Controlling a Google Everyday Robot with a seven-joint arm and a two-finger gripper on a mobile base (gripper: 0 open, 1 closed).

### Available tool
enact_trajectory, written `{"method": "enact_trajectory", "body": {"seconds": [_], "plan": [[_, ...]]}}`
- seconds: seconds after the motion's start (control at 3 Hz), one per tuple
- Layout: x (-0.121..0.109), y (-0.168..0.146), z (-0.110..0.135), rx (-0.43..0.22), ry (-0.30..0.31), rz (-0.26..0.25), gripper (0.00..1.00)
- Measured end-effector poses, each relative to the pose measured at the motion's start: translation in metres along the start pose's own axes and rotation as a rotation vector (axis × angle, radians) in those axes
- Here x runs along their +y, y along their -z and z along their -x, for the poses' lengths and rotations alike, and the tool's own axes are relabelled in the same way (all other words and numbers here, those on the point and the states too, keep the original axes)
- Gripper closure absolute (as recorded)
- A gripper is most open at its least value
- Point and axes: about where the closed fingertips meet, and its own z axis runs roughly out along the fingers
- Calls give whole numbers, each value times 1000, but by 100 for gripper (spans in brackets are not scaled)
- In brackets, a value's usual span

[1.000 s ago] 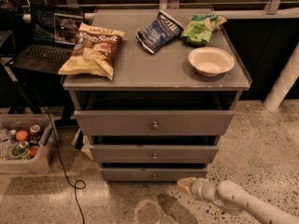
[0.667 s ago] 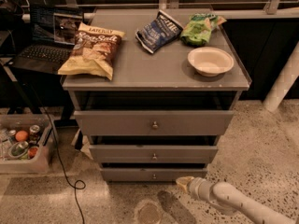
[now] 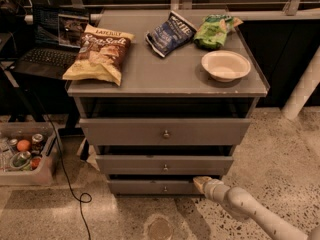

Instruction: Open bottom drawer

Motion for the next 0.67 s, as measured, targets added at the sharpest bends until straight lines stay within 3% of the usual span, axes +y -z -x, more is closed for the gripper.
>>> {"method": "enact_trajectory", "body": {"seconds": [0.33, 0.67], "plan": [[-2, 0, 0, -3, -2, -7, 100], [-2, -1, -6, -32, -38, -61, 100]]}}
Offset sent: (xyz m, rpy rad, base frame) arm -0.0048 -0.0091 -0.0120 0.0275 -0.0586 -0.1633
